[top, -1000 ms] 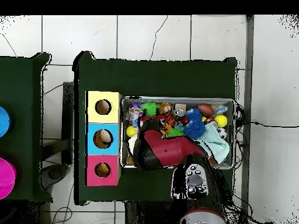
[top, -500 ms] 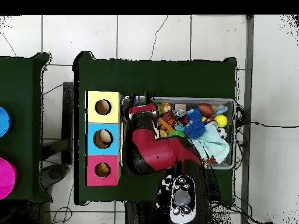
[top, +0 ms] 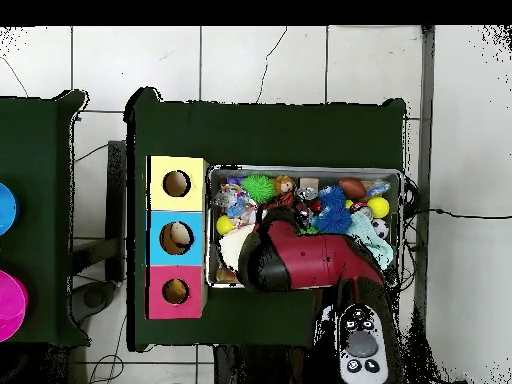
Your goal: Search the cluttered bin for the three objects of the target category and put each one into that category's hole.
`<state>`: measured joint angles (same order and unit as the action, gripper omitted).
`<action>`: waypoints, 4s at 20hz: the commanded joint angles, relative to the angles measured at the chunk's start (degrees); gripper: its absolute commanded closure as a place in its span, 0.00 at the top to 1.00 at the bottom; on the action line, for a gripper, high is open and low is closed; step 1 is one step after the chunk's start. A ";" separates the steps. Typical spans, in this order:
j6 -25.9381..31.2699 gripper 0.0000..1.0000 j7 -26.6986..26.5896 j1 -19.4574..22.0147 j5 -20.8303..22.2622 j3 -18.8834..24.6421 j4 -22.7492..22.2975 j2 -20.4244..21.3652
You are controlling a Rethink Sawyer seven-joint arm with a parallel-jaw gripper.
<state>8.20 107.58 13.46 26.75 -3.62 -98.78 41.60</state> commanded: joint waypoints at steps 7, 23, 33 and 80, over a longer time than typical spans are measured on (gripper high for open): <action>3.19 1.00 4.44 1.90 -0.29 6.02 4.47 -14.63; -17.01 1.00 5.32 0.66 -0.21 1.08 11.90 -26.46; -16.78 1.00 2.47 4.12 2.46 2.47 14.57 -26.23; -6.54 1.00 0.92 10.26 8.61 12.63 18.23 -25.76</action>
<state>-1.30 107.58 23.60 33.27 5.66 -84.75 22.90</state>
